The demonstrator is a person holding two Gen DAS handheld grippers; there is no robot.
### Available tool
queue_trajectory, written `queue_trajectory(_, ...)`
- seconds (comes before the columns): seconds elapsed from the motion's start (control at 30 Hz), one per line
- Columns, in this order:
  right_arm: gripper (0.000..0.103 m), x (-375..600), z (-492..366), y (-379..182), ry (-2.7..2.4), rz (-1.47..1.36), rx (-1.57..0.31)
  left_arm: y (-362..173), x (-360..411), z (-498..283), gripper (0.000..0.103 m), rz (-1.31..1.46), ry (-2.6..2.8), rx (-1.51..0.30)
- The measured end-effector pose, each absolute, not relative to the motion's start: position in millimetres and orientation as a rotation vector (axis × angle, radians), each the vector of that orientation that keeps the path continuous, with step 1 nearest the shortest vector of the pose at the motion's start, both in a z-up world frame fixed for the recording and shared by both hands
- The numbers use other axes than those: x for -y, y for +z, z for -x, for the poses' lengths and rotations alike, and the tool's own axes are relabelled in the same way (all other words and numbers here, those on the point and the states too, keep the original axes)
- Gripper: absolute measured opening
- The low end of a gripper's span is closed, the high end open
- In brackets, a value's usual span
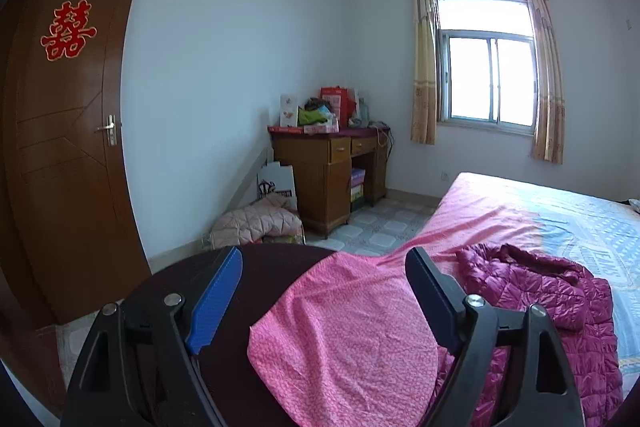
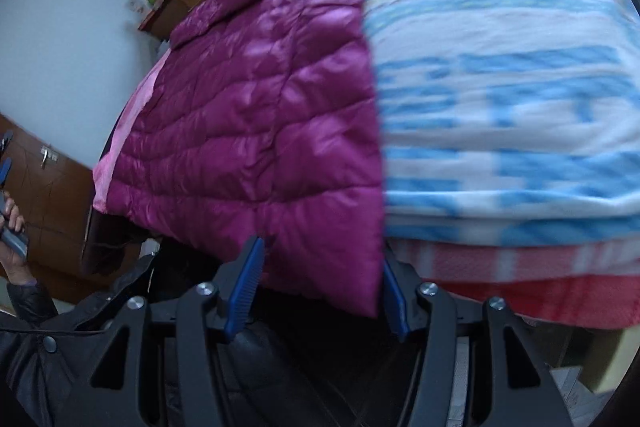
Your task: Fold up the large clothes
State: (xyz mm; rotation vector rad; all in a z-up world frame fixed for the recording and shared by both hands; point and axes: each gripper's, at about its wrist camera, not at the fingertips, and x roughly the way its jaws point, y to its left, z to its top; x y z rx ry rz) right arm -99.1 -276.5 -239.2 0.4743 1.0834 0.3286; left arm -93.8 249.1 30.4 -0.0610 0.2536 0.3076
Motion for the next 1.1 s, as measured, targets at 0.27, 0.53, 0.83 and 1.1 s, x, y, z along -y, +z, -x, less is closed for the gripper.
queue_trajectory(0.27,0.013,267,93,-220,0.449,-0.517,-1.089,20,-257,90,0.086,0.125,0.267,-0.276)
queue_trajectory(0.53,0.013,305,48,-113,0.606,-0.717,-0.802,-4,-265,64,0.086,0.161,0.257,-0.372)
queue_trajectory(0.83,0.013,356,-65,-126,0.347,-0.994,-0.709,-20,-264,38,0.086,0.2,0.191,-0.398)
queue_trajectory(1.1,0.016,376,-123,-181,0.159,-1.123,-0.76,-45,-220,-12,0.086,0.169,-0.011,-0.475)
